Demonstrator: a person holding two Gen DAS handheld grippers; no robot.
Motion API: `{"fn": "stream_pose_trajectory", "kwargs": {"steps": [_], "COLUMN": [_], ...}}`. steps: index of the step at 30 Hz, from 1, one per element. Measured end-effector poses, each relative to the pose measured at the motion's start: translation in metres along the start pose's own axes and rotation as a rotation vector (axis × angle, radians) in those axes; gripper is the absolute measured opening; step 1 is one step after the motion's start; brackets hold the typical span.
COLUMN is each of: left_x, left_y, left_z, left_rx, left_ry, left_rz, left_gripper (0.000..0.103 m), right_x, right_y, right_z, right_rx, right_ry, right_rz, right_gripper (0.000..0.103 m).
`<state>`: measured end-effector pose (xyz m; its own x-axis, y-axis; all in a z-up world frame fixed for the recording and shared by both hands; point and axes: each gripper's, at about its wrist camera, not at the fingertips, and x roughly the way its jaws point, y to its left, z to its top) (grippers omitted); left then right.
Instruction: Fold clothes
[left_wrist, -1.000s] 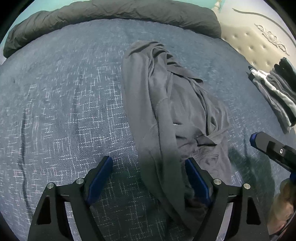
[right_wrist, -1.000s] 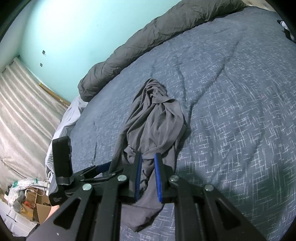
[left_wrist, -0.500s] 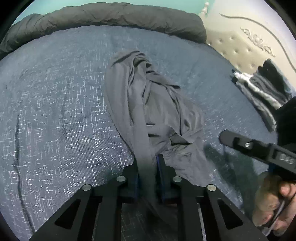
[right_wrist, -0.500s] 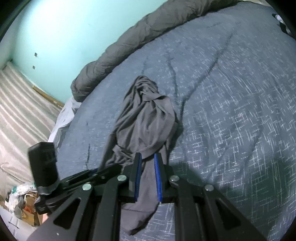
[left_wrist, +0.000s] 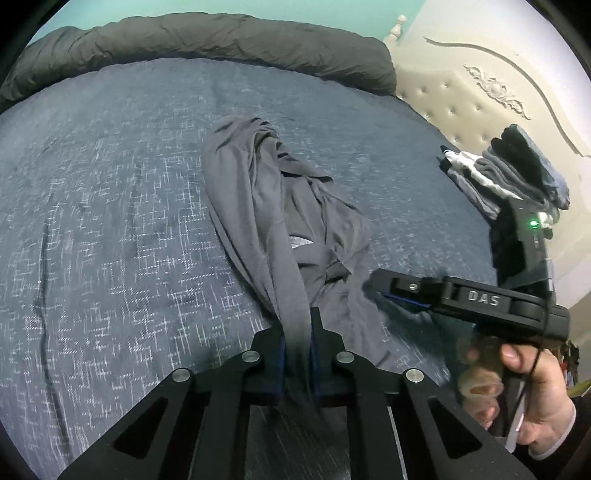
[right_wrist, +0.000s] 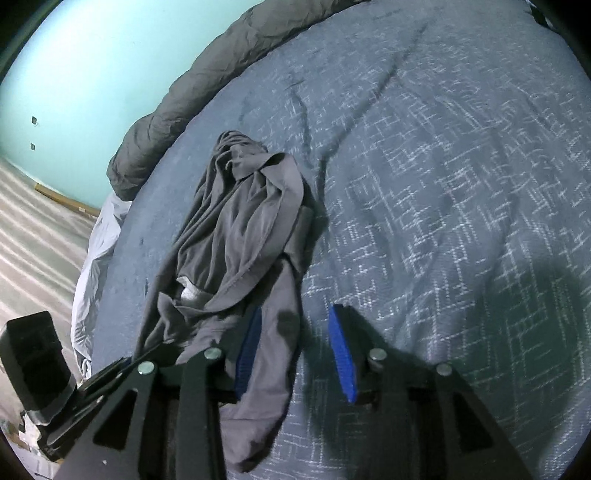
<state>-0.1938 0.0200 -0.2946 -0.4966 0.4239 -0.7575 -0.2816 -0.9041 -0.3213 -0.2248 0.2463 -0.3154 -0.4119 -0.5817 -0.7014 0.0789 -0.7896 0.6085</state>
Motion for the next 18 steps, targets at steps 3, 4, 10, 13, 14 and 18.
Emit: {"fn": "stream_pose_trajectory", "kwargs": {"steps": [3,4,10,13,14,18], "left_x": [-0.006,-0.008,-0.023,-0.031,-0.035,-0.044], "left_y": [-0.001,-0.002,-0.006,-0.008,-0.008,-0.005], "left_z": [-0.004,-0.005,-0.013,-0.017,-0.019,-0.027], "left_rx": [-0.001,-0.002,-0.007,-0.014,-0.018,-0.043], "left_ry": [-0.008,-0.010,-0.028,-0.043,-0.050,-0.060], "left_rz": [0.003,0.004,-0.002,-0.003,-0.002,0.002], "left_gripper": [0.010,0.010,0.008,0.008,0.007,0.007], "right_x": [-0.002,-0.003,-0.001,0.000,-0.002,-0.013], "right_y": [0.003,0.006,0.026,0.030,0.031,0.029], "right_z": [-0.002,-0.003,-0.011,-0.016,-0.017,-0.019], "right_rx": [-0.017,-0.036,-0.169,-0.182,-0.183,-0.173], "right_ry": [-0.003,-0.002,0.024,0.030,0.027,0.002], "right_rz": [0.003,0.006,0.027,0.033,0.032,0.030], "right_gripper": [0.039,0.039,0.014,0.005,0.003,0.002]}}
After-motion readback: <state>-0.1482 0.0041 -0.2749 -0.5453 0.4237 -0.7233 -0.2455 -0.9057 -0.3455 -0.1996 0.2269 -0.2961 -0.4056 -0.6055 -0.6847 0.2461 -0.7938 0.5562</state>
